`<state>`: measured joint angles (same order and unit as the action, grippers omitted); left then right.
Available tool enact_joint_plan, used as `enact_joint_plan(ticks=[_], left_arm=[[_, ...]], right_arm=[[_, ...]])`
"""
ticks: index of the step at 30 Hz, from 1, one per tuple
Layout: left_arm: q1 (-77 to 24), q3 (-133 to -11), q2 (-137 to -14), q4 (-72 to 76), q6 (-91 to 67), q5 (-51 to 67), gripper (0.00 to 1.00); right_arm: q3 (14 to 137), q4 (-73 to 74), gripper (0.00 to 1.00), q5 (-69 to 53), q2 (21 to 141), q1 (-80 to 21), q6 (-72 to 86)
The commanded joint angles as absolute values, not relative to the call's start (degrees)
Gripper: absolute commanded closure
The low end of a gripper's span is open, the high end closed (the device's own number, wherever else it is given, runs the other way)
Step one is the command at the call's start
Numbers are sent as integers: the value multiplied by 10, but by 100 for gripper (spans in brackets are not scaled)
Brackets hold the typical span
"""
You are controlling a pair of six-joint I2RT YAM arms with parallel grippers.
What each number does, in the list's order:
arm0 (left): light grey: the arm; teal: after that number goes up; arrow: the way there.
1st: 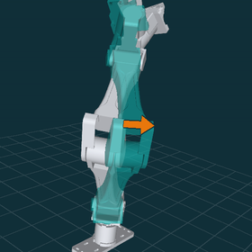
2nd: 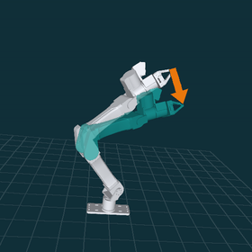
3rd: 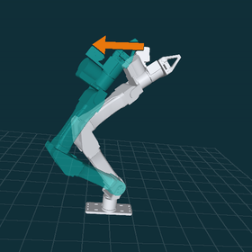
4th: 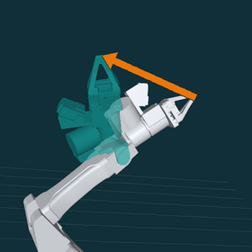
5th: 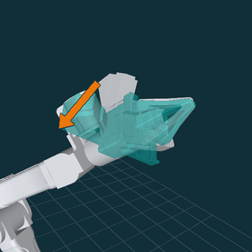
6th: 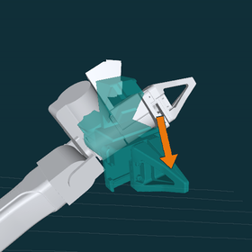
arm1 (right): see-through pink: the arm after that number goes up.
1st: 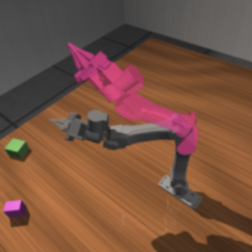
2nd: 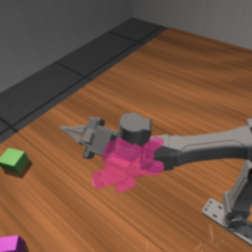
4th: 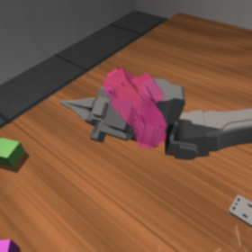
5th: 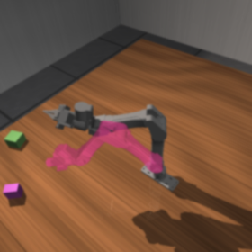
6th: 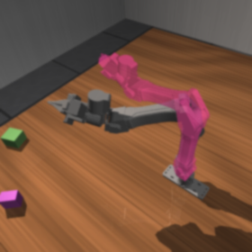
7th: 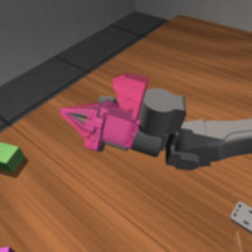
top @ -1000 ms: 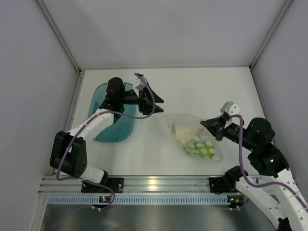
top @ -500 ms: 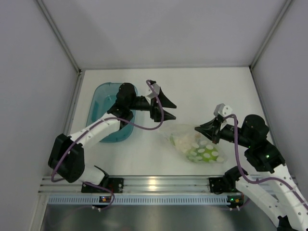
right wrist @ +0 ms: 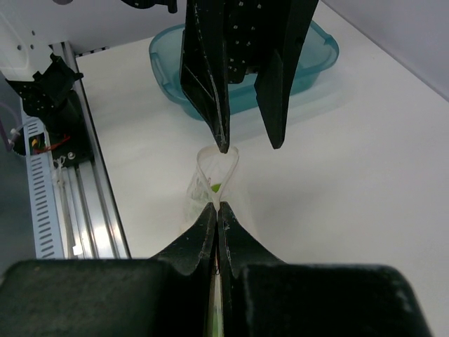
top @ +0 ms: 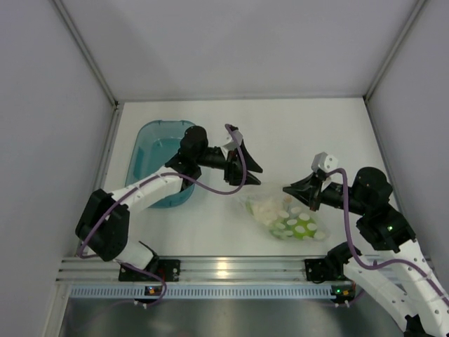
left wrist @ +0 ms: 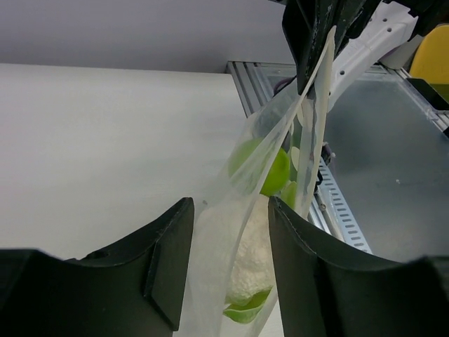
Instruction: Open the zip-top bag and remove the fake food
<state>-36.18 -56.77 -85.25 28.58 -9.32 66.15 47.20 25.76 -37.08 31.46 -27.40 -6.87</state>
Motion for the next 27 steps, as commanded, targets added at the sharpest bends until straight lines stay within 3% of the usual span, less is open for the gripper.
enact_joint_plan(ticks=[1, 10, 14, 15, 17, 20, 23, 25, 27], left_arm=[[-365, -557, -860, 308, -98, 687, 48], [-374, -547, -870, 308, -105, 702, 48], [-375, -534, -875, 308, -101, 698, 65], [-375, -533, -876, 308, -101, 697, 78], [-375, -532, -874, 308, -99, 691, 91], [-375, -530, -858, 294, -90, 653, 100], [-375, -528, -832, 280, -89, 584, 100], [-375, -529, -814, 262, -102, 507, 100], [-376, -530, -798, 253, -118, 442, 100]], right_arm=[[483, 199, 100, -374, 304, -281, -73], [482, 188, 100, -374, 316, -281, -72], [470, 159, 100, -376, 306, -281, -63], [468, 155, 100, -376, 306, -281, -61], [466, 149, 100, -367, 307, -280, -60], [462, 141, 100, -351, 316, -281, -60], [460, 132, 100, -315, 332, -281, -55], [463, 121, 94, -281, 351, -281, -47], [473, 113, 77, -231, 379, -280, -29]])
